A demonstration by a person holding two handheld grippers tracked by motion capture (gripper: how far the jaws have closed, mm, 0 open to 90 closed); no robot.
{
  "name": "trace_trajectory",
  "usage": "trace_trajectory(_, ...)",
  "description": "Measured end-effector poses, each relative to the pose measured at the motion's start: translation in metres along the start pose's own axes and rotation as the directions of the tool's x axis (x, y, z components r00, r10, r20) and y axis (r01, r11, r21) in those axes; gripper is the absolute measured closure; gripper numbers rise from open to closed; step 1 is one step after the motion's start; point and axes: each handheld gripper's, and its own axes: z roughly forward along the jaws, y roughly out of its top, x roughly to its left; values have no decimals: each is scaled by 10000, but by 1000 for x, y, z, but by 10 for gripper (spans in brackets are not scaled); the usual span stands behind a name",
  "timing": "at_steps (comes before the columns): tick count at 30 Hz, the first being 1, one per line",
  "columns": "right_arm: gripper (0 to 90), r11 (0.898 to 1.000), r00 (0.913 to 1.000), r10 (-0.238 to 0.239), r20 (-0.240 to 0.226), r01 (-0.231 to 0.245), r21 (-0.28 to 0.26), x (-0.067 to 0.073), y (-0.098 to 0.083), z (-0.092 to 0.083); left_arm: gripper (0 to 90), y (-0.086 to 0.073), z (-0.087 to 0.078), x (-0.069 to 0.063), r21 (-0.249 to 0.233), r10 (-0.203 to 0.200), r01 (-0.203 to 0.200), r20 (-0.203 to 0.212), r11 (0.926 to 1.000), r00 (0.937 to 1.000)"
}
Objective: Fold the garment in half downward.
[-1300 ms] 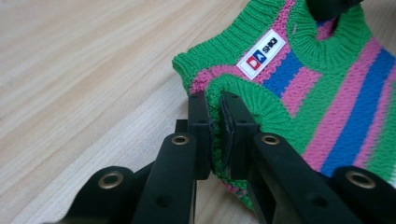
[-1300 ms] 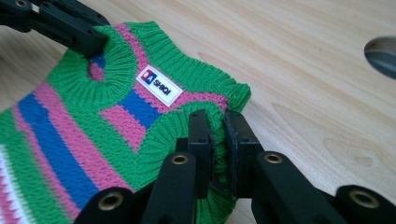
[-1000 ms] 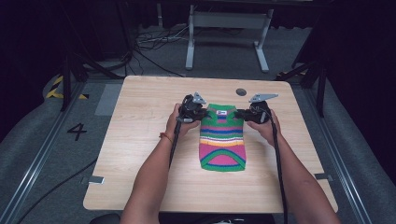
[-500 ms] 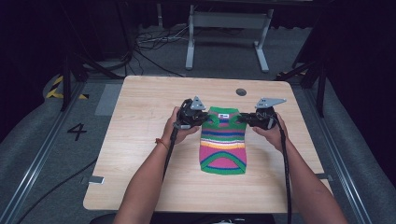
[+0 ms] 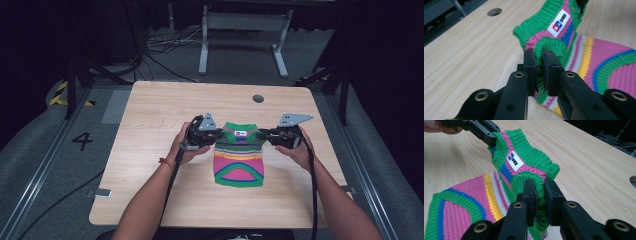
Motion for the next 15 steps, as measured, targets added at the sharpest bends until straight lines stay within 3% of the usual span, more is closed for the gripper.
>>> trace_trajectory(11,795,9988,9976,-247,-652,274,407,20,-14,-7,811,-7,-5,-22,373,719,-724,145,9967,9973)
trace_trajectory(15,790,9970,9953,-387,-893,444,636,28,-20,-8,803,-13,-3,-33,678,1088,-1107,305,9915,9936)
